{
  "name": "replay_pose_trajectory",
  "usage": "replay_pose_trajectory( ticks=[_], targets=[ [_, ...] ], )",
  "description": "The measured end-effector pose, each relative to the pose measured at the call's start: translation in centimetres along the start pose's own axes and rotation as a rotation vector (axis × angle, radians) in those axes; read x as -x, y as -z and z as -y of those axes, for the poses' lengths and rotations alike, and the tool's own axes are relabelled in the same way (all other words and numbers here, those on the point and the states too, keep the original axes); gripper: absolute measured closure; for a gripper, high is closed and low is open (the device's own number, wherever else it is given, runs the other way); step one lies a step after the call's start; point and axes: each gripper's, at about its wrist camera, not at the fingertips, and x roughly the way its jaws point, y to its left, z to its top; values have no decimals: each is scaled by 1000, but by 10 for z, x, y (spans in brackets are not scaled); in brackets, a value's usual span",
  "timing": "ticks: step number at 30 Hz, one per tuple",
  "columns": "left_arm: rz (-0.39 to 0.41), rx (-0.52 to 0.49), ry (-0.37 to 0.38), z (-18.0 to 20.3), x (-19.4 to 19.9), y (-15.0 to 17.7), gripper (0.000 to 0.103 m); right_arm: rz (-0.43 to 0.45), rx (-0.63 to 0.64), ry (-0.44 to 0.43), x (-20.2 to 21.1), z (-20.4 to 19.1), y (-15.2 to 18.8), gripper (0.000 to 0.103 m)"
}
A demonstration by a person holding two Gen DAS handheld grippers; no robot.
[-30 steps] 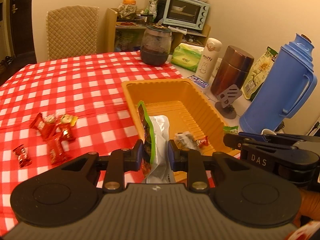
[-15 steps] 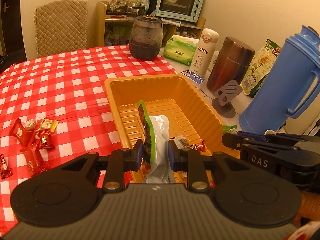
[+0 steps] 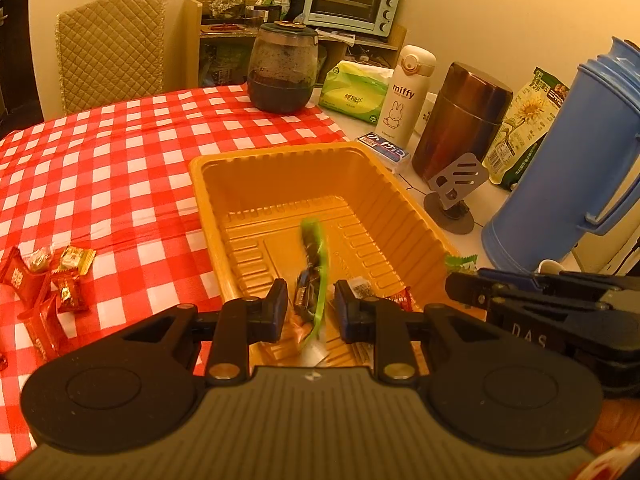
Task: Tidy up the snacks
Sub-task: 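Open both grippers to drop the pouch and green candy into the tray, then withdraw both tools from the orange tray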
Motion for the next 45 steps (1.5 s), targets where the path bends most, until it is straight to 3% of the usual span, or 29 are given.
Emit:
replay_pose_trajectory(
  ticks=[13, 17, 21, 23, 25, 26, 28, 45],
  targets=[
    [17, 47, -67, -32, 25, 12, 77, 4, 22, -28, -2, -14, -5, 81],
    [16, 48, -94, -39, 29, 16, 67, 4, 36, -47, -6, -22, -6, 81],
    [24, 59, -122, -48, 36, 19, 41, 3, 43, -69, -12, -28, -7, 80],
    [26, 65, -133, -52, 40, 23, 37, 13, 36, -90, -14, -29, -8, 80],
    [26, 73, -141, -56, 43, 26, 33, 18, 36, -96, -16, -30, -9, 73],
    [25, 77, -142, -58, 44, 29, 29, 19, 32, -97, -17, -30, -9, 59],
    [26, 82, -150, -61, 48, 33, 25, 24, 17, -94, -15, -29, -9, 47],
    [49, 129, -220, -85, 110, 63, 14, 13, 29, -90, 28, -56, 5, 47]
  ],
)
